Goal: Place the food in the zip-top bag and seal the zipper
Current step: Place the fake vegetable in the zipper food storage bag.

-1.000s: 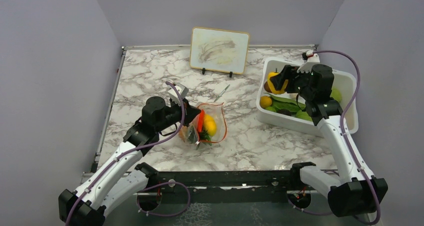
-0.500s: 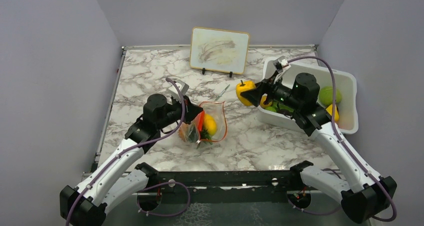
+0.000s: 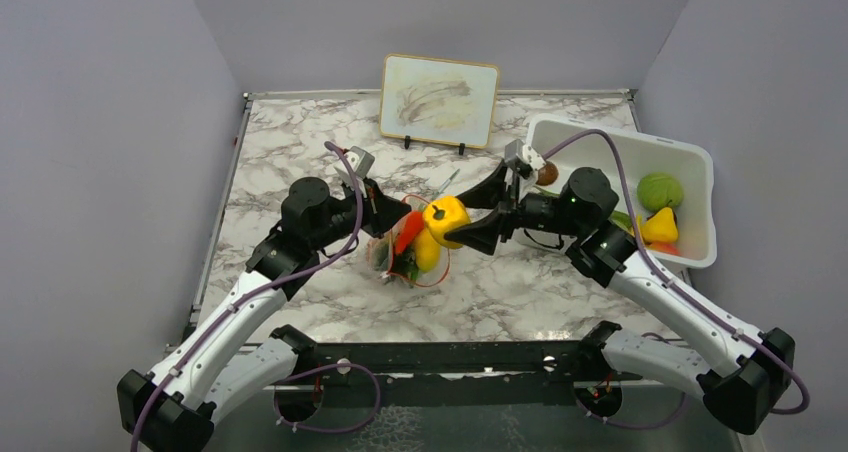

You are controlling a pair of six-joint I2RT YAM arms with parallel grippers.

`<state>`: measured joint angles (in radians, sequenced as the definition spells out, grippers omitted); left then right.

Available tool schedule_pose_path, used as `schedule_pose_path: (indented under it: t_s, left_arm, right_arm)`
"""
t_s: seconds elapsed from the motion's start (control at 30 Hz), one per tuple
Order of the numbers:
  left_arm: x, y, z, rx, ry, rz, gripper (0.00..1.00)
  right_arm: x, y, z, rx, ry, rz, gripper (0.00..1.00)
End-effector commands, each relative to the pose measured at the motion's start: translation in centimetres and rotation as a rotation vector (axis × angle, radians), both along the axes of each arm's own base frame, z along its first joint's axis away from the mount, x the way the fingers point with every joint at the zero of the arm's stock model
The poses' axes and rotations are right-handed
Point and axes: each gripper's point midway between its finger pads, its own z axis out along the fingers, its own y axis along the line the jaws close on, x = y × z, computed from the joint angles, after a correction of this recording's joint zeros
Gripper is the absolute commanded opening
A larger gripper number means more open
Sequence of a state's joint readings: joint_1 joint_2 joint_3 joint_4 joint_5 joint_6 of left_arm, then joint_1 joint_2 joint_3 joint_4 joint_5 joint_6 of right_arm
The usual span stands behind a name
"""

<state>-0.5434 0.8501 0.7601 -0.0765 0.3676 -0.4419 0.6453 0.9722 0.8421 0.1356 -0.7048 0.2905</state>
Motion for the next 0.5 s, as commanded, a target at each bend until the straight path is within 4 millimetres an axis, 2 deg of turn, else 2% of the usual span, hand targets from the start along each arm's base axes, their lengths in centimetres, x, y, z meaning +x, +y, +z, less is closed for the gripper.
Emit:
schedule_pose_path:
  t_s: [0.0, 0.17, 0.33, 0.43, 0.47]
  left_arm:
    - [-0.6, -0.7, 3.2, -0.074, -0.038, -0.043, 0.00]
    - [-0.7, -0.6, 3.2, -0.069, -0.028, -0.041, 0.00]
    - [-0.7, -0.6, 2.9, -0.062, -0.015, -0.042, 0.00]
    - [-0.7, -0.6, 2.9, -0.071, 0.001, -0.035, 0.00]
    - [-0.7, -0.6, 2.8, -0.075, 0.008, -0.033, 0.00]
  right_arm:
    - [-0.8, 2.1, 0.0, 0.011, -0.086, 0.055, 0.53]
    - [0.0, 4.3, -2.7, -0.058, -0.017, 0.027, 0.52]
    - [1.0, 5.2, -4.5, -0.085, 0.068, -0.051, 0.53]
    - [3.1, 4.7, -7.4, -0.189, 0.272, -0.210, 0.52]
    - [3.5, 4.4, -7.7, -0.223, 0.332, -0.257, 0.52]
